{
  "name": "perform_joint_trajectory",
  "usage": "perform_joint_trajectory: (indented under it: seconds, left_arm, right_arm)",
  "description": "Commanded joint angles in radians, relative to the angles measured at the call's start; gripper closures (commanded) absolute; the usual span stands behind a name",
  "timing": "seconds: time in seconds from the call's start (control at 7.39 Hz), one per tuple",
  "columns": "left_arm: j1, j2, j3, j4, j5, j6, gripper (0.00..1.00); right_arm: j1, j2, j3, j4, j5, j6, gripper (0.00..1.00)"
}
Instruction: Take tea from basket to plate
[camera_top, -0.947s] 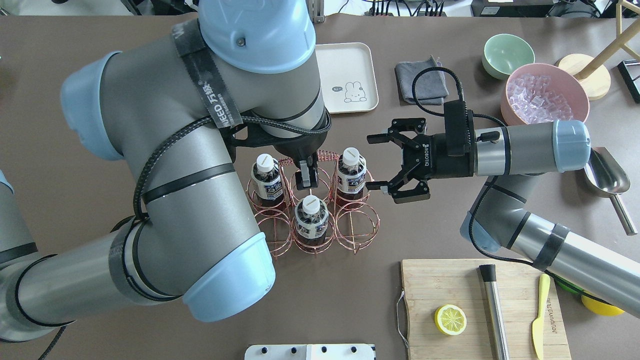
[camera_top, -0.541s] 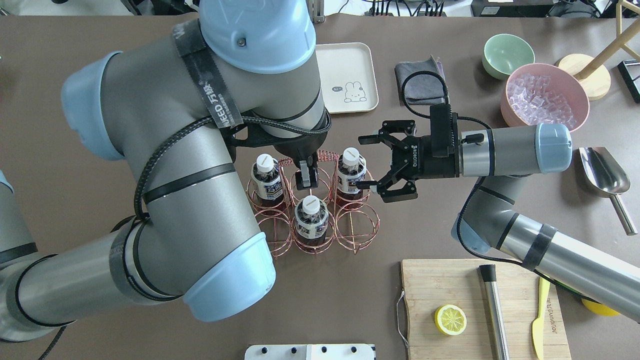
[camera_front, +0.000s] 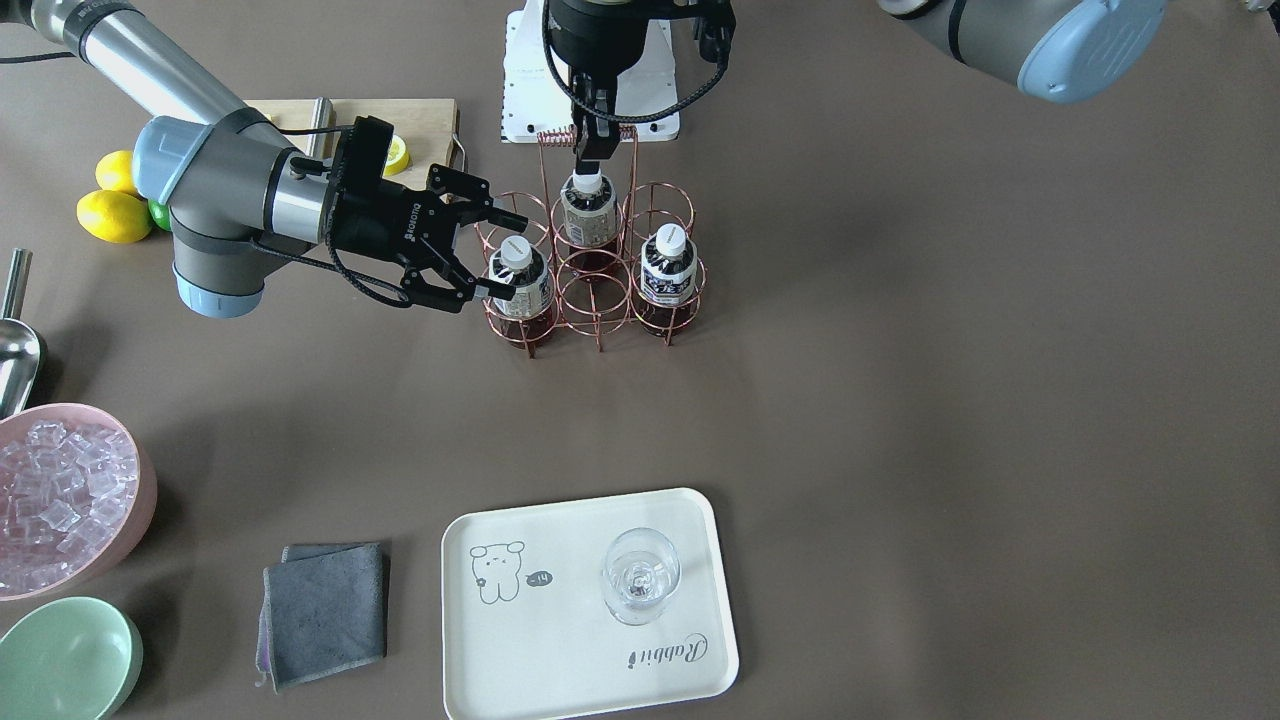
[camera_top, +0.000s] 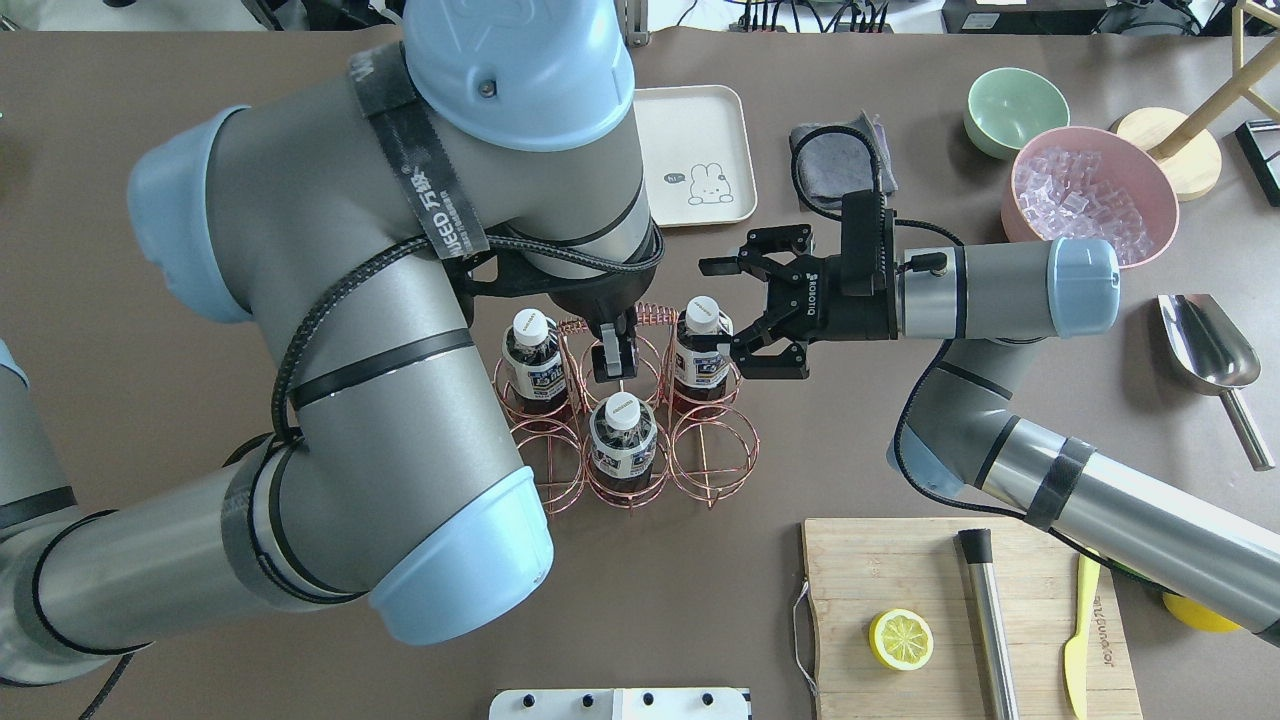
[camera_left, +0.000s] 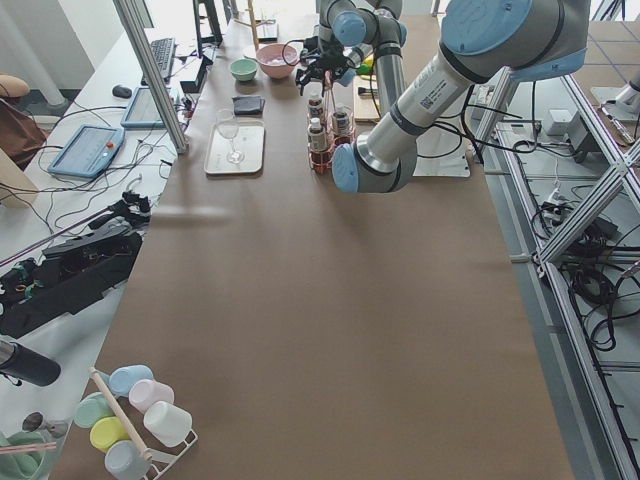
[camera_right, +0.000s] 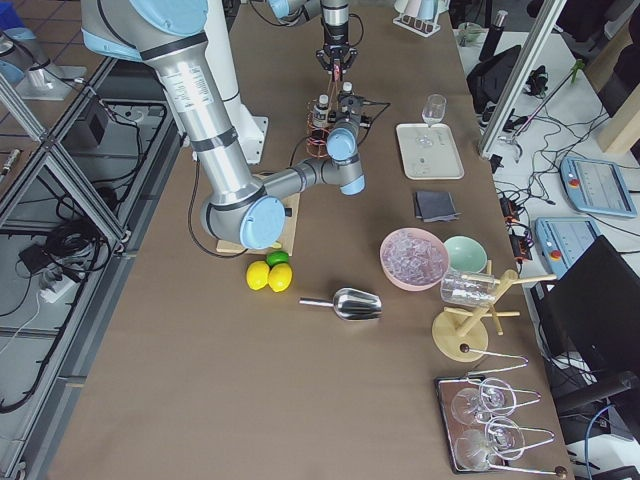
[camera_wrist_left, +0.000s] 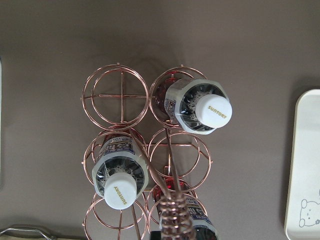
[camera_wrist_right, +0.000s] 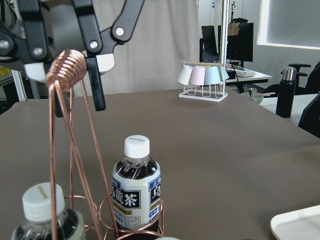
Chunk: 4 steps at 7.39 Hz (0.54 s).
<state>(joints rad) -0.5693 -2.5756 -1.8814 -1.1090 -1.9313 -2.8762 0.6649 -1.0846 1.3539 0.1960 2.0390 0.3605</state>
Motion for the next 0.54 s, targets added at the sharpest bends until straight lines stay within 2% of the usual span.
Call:
perform_joint_trajectory:
  seconds: [0.0, 0.14, 0.27, 0.41]
  left_arm:
    - [0.002, -0.001, 0.001, 0.001, 0.000, 0.000, 1.00]
    - [0.002, -0.002, 0.001, 0.001, 0.000, 0.000, 1.00]
    - [0.002, -0.002, 0.001, 0.001, 0.000, 0.000, 1.00]
    - [0.002, -0.002, 0.001, 0.001, 0.000, 0.000, 1.00]
  right_arm:
    - [-0.014, 0.002, 0.001, -0.001, -0.002, 0.003, 0.62]
    - [-0.019, 0.002, 0.002, 0.000, -0.002, 0.003, 0.76]
    - [-0.022, -0.003, 0.002, 0.002, 0.000, 0.002, 0.84]
    - [-0.022, -0.011, 0.010, 0.003, 0.000, 0.003, 0.96]
